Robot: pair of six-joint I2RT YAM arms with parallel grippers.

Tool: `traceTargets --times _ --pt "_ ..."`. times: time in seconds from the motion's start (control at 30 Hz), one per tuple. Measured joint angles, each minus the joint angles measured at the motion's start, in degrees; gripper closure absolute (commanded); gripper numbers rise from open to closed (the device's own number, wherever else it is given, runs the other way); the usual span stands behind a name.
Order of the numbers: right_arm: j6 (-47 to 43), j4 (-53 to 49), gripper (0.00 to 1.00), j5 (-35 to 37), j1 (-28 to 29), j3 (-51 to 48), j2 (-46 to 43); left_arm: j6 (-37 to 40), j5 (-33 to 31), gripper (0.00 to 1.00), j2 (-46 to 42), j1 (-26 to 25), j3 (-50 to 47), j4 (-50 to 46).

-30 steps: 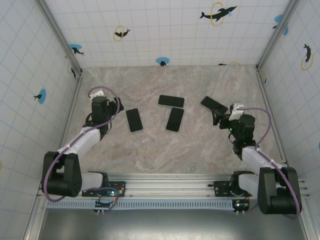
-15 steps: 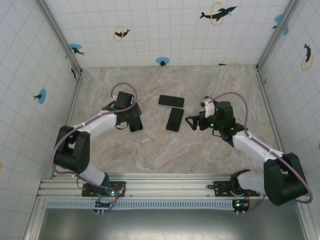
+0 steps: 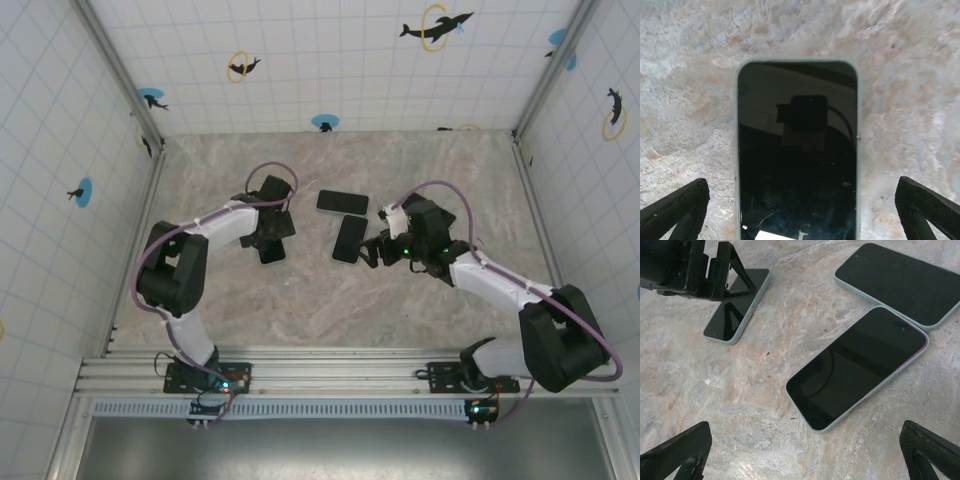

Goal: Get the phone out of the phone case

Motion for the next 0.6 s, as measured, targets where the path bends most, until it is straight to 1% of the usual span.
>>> traceTargets --times 0.3,0.53,0.6 --pt "-0.7 -1.4 0.01 -1.5 0.0 2.1 2.3 -0.4 0.0 0.11 1.6 0.0 0.0 -0.3" --pt "-0.5 -1.4 0.01 -3.3 0.0 3.5 2.6 -0.6 0.8 0.14 3.7 0.2 -0.1 0.5" --pt "-0.5 -1.7 0.01 -3.5 0.0 3.7 2.7 -0.7 1.0 0.17 3.7 0.3 -0.1 1.1"
